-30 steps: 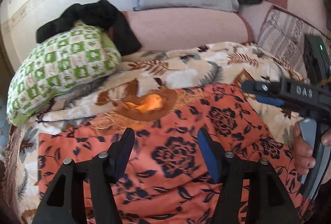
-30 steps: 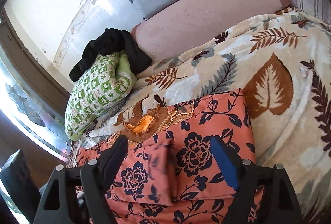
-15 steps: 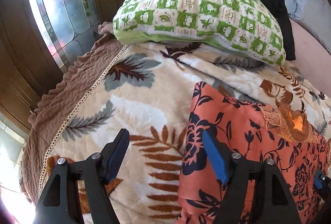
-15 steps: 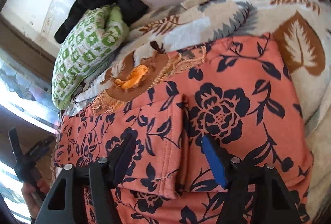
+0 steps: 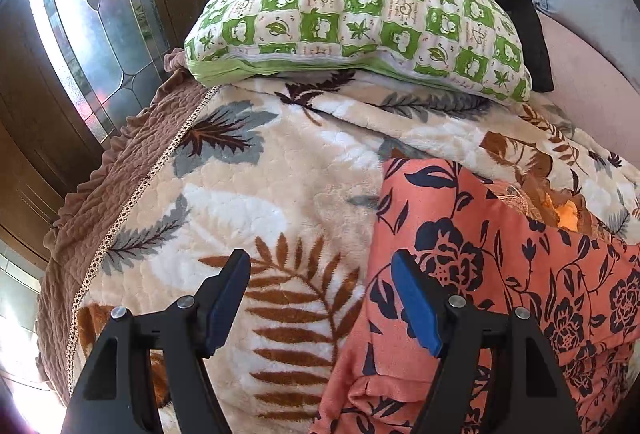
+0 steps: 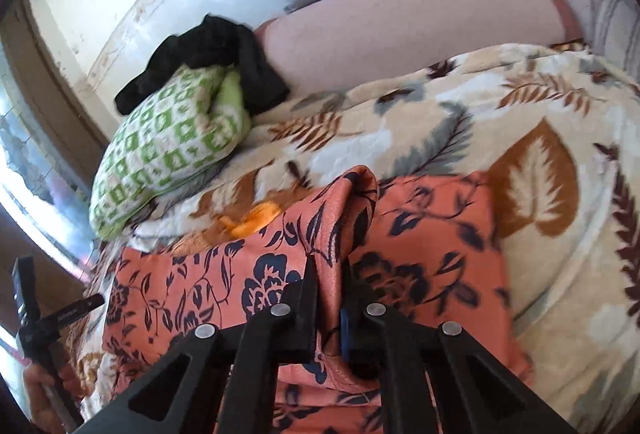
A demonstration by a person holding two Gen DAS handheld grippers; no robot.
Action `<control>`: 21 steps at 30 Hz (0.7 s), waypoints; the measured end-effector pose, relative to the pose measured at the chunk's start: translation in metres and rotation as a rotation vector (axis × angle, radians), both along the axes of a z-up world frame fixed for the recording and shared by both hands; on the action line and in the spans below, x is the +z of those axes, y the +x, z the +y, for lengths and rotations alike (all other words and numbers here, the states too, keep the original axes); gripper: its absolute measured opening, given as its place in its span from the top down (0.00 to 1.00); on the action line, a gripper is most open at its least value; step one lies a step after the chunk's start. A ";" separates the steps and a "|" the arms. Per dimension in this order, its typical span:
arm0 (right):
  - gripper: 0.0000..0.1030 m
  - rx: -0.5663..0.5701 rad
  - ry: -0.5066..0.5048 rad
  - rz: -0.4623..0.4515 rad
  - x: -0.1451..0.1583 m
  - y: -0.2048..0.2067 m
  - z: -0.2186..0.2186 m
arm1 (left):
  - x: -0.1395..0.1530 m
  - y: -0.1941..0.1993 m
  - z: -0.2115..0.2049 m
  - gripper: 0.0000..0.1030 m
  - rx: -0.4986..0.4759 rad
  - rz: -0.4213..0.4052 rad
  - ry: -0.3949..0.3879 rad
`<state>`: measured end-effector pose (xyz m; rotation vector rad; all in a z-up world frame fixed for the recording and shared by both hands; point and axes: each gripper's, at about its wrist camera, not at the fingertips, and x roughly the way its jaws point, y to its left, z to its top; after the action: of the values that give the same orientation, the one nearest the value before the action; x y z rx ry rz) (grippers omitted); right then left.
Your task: Fold small clothes
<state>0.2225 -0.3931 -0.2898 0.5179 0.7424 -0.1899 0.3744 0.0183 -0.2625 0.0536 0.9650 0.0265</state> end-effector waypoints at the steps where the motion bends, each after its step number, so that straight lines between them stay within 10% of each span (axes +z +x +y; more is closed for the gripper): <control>1: 0.92 -0.009 0.031 0.025 -0.004 0.000 -0.012 | -0.003 -0.001 -0.006 0.28 -0.015 0.007 0.005; 6: 0.86 -0.010 0.123 0.308 -0.048 0.014 -0.035 | -0.024 -0.007 -0.044 0.28 -0.112 0.033 0.078; 12: 0.75 -0.165 -0.040 0.172 -0.014 -0.007 -0.038 | -0.050 -0.011 -0.072 0.28 -0.182 0.088 0.184; 15: 0.74 -0.047 -0.045 0.105 -0.005 -0.001 -0.024 | -0.048 -0.013 -0.076 0.28 -0.194 0.073 0.186; 21: 0.74 0.098 0.004 0.320 -0.055 0.023 0.006 | -0.036 -0.024 -0.086 0.28 -0.215 0.018 0.175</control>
<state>0.2456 -0.3869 -0.3446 0.4582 1.0783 -0.1823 0.3505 -0.0675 -0.2984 0.3186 0.9685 -0.0879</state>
